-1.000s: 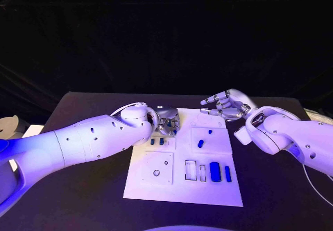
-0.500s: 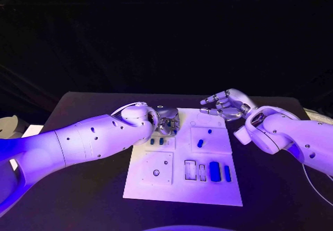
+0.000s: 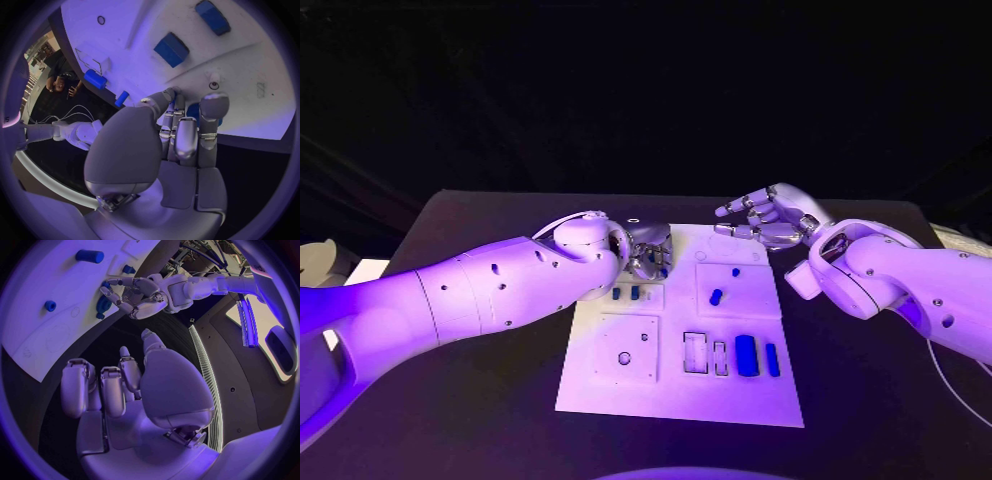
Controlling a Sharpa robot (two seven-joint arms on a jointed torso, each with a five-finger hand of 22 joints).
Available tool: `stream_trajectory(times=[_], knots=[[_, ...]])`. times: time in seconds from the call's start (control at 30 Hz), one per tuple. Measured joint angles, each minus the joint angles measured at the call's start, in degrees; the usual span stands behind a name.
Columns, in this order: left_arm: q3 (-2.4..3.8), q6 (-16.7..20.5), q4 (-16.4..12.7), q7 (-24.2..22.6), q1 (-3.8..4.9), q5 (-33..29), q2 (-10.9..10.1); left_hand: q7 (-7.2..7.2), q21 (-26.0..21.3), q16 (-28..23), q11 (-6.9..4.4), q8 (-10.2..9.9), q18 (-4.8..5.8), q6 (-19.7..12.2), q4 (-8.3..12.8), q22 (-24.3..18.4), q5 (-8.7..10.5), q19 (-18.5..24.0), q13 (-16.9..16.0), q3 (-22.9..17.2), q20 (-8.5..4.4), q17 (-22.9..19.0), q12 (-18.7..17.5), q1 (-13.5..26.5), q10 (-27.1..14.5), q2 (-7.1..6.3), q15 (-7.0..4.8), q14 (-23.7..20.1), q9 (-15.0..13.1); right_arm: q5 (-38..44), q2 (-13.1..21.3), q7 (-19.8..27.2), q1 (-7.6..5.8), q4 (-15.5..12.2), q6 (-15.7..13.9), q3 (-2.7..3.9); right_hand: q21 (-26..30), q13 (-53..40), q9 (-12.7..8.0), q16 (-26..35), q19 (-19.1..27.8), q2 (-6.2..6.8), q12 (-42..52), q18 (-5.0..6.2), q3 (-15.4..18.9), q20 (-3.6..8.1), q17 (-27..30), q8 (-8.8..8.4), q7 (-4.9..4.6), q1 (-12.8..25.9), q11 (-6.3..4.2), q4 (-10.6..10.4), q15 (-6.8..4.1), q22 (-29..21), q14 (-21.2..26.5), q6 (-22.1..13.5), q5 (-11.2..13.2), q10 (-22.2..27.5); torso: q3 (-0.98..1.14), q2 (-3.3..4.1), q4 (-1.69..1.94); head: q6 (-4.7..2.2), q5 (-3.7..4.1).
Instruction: Assemble the parts on the task board
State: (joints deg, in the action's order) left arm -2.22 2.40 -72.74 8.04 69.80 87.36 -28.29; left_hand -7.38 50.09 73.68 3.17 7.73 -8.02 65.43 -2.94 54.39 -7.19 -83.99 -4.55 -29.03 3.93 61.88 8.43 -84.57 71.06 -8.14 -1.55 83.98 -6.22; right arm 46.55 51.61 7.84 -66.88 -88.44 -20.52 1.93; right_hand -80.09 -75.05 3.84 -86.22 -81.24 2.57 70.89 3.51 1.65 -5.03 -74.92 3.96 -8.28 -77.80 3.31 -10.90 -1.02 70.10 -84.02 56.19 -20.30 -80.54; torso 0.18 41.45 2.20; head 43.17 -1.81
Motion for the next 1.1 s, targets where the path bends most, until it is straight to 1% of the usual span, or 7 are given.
stream_trajectory(times=[0.17, 0.3, 0.47, 0.53, 0.7, 0.97, 1.1], knots=[[0.06, 0.7, -0.6, 0.2, -0.2, -0.5, -0.6, -0.08, 0.0, 0.0, 0.0, 0.0, 0.01, 0.1, 0.2, 0.2, 0.16, 0.2, 0.0, -0.4, -0.17, -0.1, -0.3, 0.4, 0.0, 0.23, 0.0, 0.0, 0.0, 0.0, 0.0, 0.0, -0.01, 0.0, 0.0, 0.0, 0.0, 0.0, 0.0, 0.0, 0.0, 0.0, -0.1, 0.0, 0.0, 0.0, 0.0, 0.0, 0.0, 0.0, 0.0, 0.0, 0.0, 0.0, 0.0, 0.0, 0.0, 0.0, -0.01, -0.03, 0.02, -0.08, 0.04], [0.2, 1.9, -1.2, 0.2, -0.28, -2.0, -1.3, -0.08, -0.3, 0.0, -0.01, -0.1, 0.01, 0.1, 0.4, -0.3, 0.15, 0.2, 0.0, -0.6, -0.17, -0.4, -1.0, 1.7, 0.0, -0.33, 0.0, 0.0, -0.1, 0.0, 0.0, 0.0, 0.0, 0.1, 0.0, 0.0, 0.0, 0.0, 0.0, 0.0, 0.0, 0.0, -0.1, 0.0, 0.0, 0.0, 0.0, 0.0, 0.0, 0.0, 0.0, 0.0, 0.0, 0.0, 0.0, 0.0, -0.2, 0.0, -0.01, -0.09, 0.06, -0.09, 0.07], [0.74, 3.7, -2.5, 0.0, -0.26, -4.6, -2.7, -0.08, -0.7, 0.0, -0.02, -0.4, 0.01, 0.1, 0.5, -0.7, 0.15, 0.2, 0.1, -0.6, -0.17, -0.8, -1.3, 1.8, 0.0, -0.47, 0.0, 0.0, 0.0, 0.0, -0.1, 0.0, 0.01, 0.2, 0.0, 0.0, 0.0, 0.0, 0.0, 0.0, 0.0, 0.0, -0.1, 0.0, 0.0, 0.0, 0.0, 0.0, 0.0, 0.0, 0.0, 0.0, 0.0, 0.0, 0.0, 0.0, -0.2, 0.0, -0.04, -0.17, 0.14, -0.26, 0.04], [1.05, 4.5, -3.2, 0.0, -0.21, -5.6, -3.5, -0.08, -0.7, 0.0, -0.02, -0.4, 0.0, 0.1, 0.5, -0.7, 0.15, 0.2, 0.1, -0.6, -0.17, -0.8, -1.3, 1.8, 0.0, -0.47, 0.0, 0.0, 0.1, 0.0, -0.2, 0.0, 0.02, 0.3, 0.0, 0.0, 0.0, 0.0, 0.0, 0.0, 0.0, 0.0, -0.1, 0.01, 0.0, 0.0, 0.0, 0.0, 0.0, 0.0, 0.01, 0.0, 0.0, 0.0, 0.0, 0.0, -0.2, 0.0, -0.05, -0.23, 0.18, -0.41, 0.01], [1.47, 6.2, -4.9, -0.3, -0.09, -7.4, -5.6, -0.08, -0.7, 0.0, -0.02, -0.5, 0.0, 0.1, 0.5, -0.7, 0.15, 0.2, 0.1, -0.6, -0.17, -0.9, -1.3, 2.1, 0.0, -0.69, 0.0, 0.0, 0.1, 0.0, -0.2, 0.0, 0.02, 0.3, 0.0, 0.0, 0.0, 0.0, 0.0, 0.0, 0.0, 0.0, -0.1, 0.0, 0.0, 0.0, 0.0, 0.0, 0.0, 0.0, 0.09, 0.0, 0.0, 0.0, 0.0, 0.0, -0.2, 0.1, -0.15, -0.38, 0.35, -0.68, -0.12], [1.6, 7.7, -7.3, -0.6, -0.04, -9.0, -9.0, -0.08, -0.7, 0.0, -0.02, -0.5, 0.0, 0.1, 0.5, -0.8, 0.15, 0.2, 0.1, -0.6, -0.17, -0.9, -1.6, 2.3, 0.0, -0.47, 0.0, 0.0, 0.2, 0.0, -0.2, 0.0, 0.05, 0.4, -0.1, 0.0, 0.0, 0.0, 0.0, 0.0, 0.0, 0.0, -0.1, 0.0, 0.0, 0.0, 0.0, 0.0, 0.0, 0.0, 0.09, 0.0, 0.0, 0.0, 0.0, 0.0, -0.2, 0.1, -0.21, -0.42, 0.41, -0.97, -0.13], [1.6, 7.7, -8.1, -0.6, -0.05, -9.5, -10.6, -0.08, -0.7, 0.0, -0.01, -0.5, 0.0, 0.1, 0.5, -0.8, 0.15, 0.2, 0.1, -0.6, -0.17, -1.2, -1.9, 2.9, 0.0, -1.07, 0.0, 0.0, 0.2, 0.0, -0.1, 0.0, 0.11, 0.4, -0.1, 0.0, 0.0, 0.0, 0.0, 0.0, 0.0, 0.0, -0.1, 0.0, 0.0, 0.0, 0.0, 0.0, 0.0, 0.0, 0.09, 0.0, 0.0, 0.0, 0.0, 0.0, -0.2, 0.1, -0.23, -0.39, 0.38, -0.98, -0.02]])
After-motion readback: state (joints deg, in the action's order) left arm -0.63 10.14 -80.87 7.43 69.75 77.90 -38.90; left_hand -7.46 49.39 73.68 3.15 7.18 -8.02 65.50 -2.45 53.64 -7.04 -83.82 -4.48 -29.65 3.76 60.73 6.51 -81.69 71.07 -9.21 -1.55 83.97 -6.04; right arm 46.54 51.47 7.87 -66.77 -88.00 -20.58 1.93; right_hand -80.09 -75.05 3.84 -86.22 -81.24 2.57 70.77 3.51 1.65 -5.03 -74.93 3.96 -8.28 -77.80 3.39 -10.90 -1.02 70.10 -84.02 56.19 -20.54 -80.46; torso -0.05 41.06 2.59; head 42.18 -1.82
